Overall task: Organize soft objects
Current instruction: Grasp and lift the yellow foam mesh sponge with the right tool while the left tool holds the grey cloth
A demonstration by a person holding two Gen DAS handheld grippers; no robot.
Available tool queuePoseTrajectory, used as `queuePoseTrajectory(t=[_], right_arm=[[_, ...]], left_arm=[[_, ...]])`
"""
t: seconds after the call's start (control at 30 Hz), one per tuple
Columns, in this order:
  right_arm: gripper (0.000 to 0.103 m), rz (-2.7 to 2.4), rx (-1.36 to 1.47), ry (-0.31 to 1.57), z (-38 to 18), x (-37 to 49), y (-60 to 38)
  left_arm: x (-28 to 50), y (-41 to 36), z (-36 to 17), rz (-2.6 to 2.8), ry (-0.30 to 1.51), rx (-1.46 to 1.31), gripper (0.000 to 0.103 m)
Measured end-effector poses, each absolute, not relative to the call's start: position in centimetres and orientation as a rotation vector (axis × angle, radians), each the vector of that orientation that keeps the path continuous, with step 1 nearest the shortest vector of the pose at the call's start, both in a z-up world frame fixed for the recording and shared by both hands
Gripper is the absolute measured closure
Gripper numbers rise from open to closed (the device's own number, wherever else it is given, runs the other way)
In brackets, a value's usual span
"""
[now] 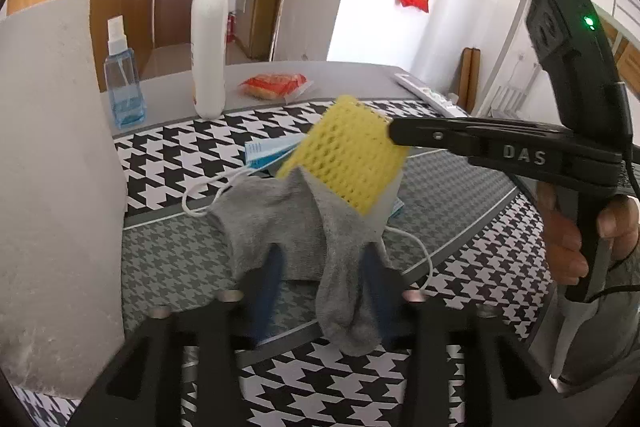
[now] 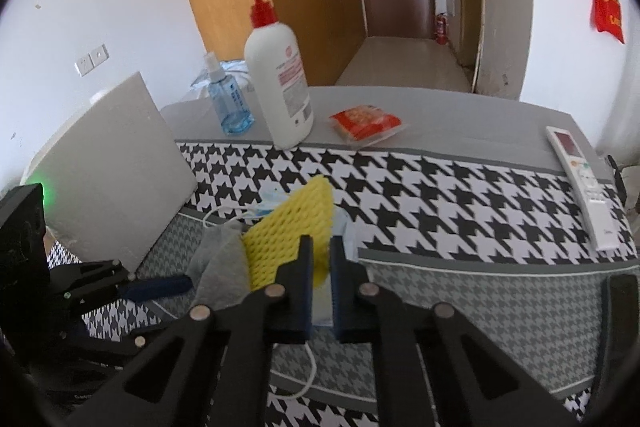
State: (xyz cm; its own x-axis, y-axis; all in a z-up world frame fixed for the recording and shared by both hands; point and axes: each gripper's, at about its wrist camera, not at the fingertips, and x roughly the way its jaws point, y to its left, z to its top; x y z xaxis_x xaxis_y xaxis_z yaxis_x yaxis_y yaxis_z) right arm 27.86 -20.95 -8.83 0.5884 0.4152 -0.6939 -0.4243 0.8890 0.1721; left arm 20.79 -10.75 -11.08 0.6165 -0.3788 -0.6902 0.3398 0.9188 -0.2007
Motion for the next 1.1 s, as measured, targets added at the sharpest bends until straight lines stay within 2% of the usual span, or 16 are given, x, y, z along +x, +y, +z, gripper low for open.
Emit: queuePoseTrajectory(t=[0.2, 0.6, 0.9, 0.93, 1.03, 1.1], right_arm=[[0.093, 0.456, -0.004, 0.775, -7.7, 26.3, -22.4], [0.093, 0.373, 0.029, 0.769, -7.5, 22.9, -25.7], [0.091, 0.337, 0.029, 0.839, -9.7, 22.5, -26.8], [0.087, 0.328, 0.023, 0.84, -9.8, 22.5, -26.9], [0.062, 0.317, 0.009, 0.839, -10.0, 22.2, -27.1], [0.059, 0.322, 0.014, 0.825, -9.9, 22.0, -27.2]], left_arm=[[20.8, -11.6, -11.1, -0.428, 0.807, -0.024, 0.041], [21.2, -12.2, -11.5, -0.385, 0.827, 0.007, 0.04], [21.5, -12.7, -12.0, -0.375, 0.838, 0.036, 0.04], [21.6, -12.7, -12.2, -0.372, 0.844, 0.036, 0.041], [22.0, -12.7, -12.5, -0.364, 0.862, 0.038, 0.049], [22.1, -12.8, -12.5, -0.368, 0.863, 0.035, 0.051]])
